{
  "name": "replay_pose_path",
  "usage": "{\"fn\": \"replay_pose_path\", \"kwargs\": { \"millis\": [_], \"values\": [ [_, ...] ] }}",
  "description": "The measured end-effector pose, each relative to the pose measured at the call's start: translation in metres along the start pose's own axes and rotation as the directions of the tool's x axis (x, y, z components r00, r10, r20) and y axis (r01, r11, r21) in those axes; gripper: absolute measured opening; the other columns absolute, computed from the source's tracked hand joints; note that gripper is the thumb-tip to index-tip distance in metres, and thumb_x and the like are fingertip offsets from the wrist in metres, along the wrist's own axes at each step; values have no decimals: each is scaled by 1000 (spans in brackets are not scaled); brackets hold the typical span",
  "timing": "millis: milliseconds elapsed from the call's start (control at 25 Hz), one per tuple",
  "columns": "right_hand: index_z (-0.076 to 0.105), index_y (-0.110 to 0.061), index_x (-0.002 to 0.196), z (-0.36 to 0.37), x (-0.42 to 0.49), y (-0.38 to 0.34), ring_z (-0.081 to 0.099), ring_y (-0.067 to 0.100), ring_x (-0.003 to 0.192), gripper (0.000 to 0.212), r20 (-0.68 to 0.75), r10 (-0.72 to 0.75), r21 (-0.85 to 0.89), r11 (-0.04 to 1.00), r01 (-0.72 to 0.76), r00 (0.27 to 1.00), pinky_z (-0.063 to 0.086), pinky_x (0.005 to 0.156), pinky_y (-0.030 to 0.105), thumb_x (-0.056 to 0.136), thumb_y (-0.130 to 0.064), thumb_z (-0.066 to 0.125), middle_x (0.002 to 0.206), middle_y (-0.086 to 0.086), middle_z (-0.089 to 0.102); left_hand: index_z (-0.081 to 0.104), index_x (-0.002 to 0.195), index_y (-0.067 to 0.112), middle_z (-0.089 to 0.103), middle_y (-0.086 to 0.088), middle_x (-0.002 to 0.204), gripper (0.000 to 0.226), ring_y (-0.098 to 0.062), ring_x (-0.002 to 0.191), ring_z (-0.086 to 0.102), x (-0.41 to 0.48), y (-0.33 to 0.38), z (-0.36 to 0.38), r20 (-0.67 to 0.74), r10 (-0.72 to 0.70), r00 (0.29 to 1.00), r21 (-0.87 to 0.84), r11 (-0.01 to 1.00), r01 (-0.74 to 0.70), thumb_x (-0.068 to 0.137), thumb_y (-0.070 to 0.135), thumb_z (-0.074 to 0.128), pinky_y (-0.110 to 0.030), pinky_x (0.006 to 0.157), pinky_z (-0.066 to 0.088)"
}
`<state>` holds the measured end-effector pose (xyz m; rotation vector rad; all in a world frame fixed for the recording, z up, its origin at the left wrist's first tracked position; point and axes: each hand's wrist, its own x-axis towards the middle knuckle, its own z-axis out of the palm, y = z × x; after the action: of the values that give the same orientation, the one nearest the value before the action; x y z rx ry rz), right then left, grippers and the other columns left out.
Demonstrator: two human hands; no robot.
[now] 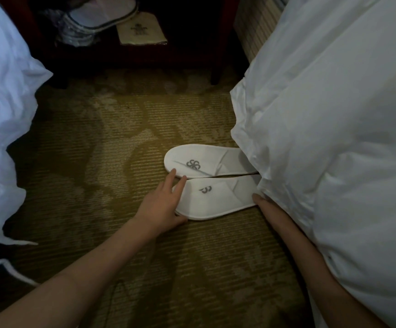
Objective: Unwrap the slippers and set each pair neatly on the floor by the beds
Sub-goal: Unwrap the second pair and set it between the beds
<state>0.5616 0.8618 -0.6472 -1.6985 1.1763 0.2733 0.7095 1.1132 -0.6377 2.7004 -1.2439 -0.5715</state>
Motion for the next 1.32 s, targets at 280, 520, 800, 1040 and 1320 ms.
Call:
{"fn": "replay_pose_path", "kwargs": {
  "millis": [280,520,800,1040,1320],
  "values": [
    [25,-19,156,7,2,-4,19,23,151,81,-148,-140,-68,989,131,979,10,124,37,90,-46,63,164,4,22,-7,152,35,-14,-3,163,122,-32,148,10,19,-19,-10,156,-60,986,50,997,52,62,76,64,-51,115,24],
    [23,-26,155,9,7,-19,18,18,149,80,-81,-114,140,982,124,990,13,115,26,89,-44,66,164,-2,20,-3,153,34,-15,-2,162,124,-29,149,5,25,-24,-7,157,-88,984,57,995,80,57,83,61,-51,116,21],
    [17,-25,157,13,16,-27,12,20,151,88,-80,-166,-70,985,160,983,9,123,34,87,-55,62,165,-1,15,1,153,32,-15,-1,163,121,-30,148,8,26,-36,-11,152,-99,983,75,993,88,60,83,58,-50,117,20],
    [12,-17,158,23,8,-31,10,27,152,92,-167,-214,-250,954,169,962,6,124,39,89,-52,61,166,6,11,7,154,28,-10,-1,163,111,-28,147,10,17,-29,-6,121,-67,990,-5,998,68,69,73,62,-46,117,21],
    [12,-15,158,19,-4,-37,9,26,152,84,-109,-197,-210,962,172,974,7,124,39,94,-45,58,166,8,10,8,154,31,-9,1,163,111,-26,147,12,18,-30,-13,131,-82,988,16,997,81,67,76,61,-46,116,22]
  ]
}}
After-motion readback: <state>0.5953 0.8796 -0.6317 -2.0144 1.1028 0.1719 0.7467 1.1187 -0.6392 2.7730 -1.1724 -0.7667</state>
